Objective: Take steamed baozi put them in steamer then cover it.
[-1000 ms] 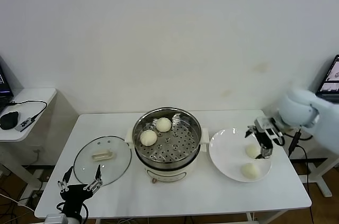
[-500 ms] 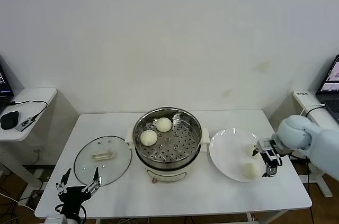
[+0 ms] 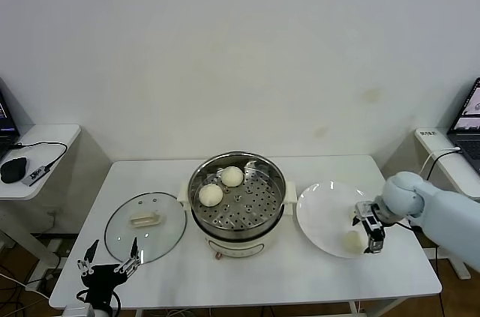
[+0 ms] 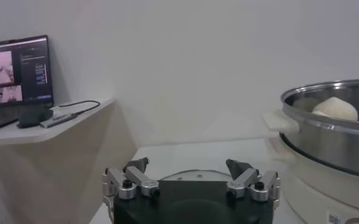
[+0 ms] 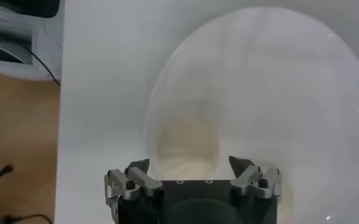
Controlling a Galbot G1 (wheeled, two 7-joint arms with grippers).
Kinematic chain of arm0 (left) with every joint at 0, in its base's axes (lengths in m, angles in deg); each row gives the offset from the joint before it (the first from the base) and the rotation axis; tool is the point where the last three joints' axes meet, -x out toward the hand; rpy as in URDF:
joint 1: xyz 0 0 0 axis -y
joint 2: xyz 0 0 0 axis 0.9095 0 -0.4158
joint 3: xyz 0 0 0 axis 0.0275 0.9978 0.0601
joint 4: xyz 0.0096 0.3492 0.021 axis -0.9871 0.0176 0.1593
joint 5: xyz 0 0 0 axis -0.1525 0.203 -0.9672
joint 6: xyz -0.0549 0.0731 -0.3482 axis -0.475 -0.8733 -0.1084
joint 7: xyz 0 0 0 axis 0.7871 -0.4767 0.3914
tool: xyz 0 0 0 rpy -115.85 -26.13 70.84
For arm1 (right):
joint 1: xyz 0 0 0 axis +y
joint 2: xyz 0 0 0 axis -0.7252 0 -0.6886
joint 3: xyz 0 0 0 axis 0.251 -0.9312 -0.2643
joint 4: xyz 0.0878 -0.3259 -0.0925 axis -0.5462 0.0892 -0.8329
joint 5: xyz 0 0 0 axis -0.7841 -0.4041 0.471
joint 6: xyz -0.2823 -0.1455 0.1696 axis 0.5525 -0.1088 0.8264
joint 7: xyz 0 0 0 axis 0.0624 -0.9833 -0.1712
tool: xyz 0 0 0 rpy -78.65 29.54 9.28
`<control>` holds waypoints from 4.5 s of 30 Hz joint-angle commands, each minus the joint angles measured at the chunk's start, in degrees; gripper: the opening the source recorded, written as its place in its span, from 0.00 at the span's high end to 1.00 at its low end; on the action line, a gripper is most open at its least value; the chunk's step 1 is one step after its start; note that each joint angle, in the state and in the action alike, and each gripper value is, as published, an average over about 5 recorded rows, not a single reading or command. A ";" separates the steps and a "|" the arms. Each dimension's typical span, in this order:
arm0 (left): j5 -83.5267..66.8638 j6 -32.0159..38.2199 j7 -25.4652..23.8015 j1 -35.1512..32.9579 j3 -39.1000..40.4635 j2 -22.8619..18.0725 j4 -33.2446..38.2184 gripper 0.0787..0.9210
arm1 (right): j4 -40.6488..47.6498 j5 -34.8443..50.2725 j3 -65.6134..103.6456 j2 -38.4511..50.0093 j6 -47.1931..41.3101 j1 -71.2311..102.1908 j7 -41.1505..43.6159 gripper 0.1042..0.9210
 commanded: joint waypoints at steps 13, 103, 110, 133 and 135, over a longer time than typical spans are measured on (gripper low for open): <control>0.04 0.04 0.08 0.11 -0.11 -0.06 0.11 0.12 | 2.17 0.16 0.75 -2.06 -0.42 -0.10 0.84 0.34; 0.68 0.95 0.48 -2.28 -2.26 -2.31 1.82 0.12 | -4.41 4.97 -31.48 -33.83 26.89 -36.00 -8.52 0.25; 0.67 0.85 0.43 -2.03 -2.36 -2.02 2.01 0.12 | -6.07 7.88 -29.13 -30.36 25.91 -39.72 -8.47 0.12; 0.56 0.46 -0.18 -0.06 -1.02 1.05 1.53 0.12 | -10.37 12.84 -19.38 5.69 0.07 -33.07 -0.40 0.12; 0.58 0.46 -0.19 0.06 -0.81 1.31 1.35 0.12 | -9.44 10.23 -16.65 7.65 0.93 -29.20 -0.13 0.12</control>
